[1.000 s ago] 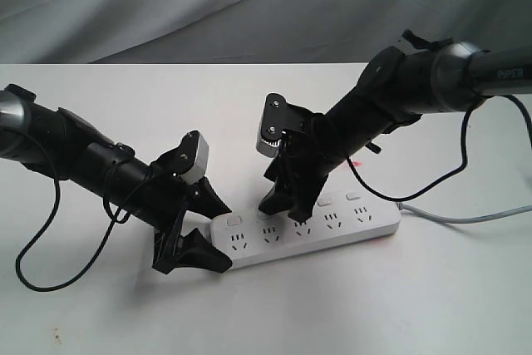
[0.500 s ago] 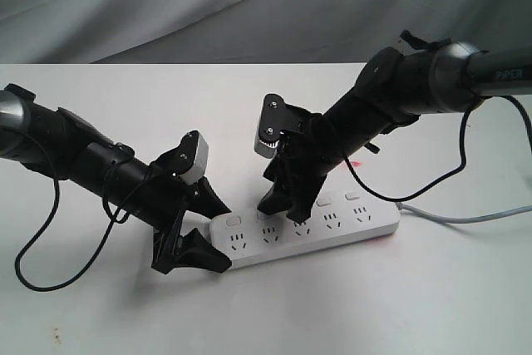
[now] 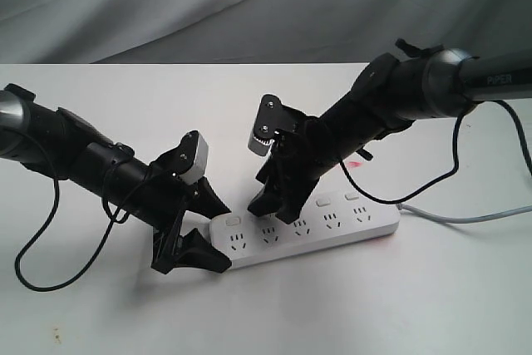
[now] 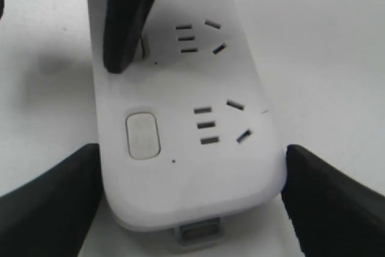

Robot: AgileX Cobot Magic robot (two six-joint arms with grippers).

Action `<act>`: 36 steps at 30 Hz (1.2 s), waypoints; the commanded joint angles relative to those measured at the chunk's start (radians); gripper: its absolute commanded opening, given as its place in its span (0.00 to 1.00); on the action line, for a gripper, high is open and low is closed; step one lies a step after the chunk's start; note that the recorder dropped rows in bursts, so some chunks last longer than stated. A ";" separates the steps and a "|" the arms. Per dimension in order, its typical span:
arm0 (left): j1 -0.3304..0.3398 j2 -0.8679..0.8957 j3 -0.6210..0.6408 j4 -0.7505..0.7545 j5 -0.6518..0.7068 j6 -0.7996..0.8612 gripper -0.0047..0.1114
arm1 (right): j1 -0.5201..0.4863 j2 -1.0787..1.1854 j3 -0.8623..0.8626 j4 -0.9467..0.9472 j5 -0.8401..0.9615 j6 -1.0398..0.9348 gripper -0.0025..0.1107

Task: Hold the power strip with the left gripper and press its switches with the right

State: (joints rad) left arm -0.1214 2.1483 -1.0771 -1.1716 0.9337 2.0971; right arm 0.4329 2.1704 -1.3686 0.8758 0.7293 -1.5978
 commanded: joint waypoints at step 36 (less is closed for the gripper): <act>-0.006 0.001 0.004 0.002 -0.016 -0.003 0.30 | -0.096 -0.069 0.041 -0.075 0.021 -0.041 0.52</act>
State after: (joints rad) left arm -0.1214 2.1483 -1.0771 -1.1734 0.9337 2.0971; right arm 0.3429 2.1084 -1.3328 0.8141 0.7622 -1.6369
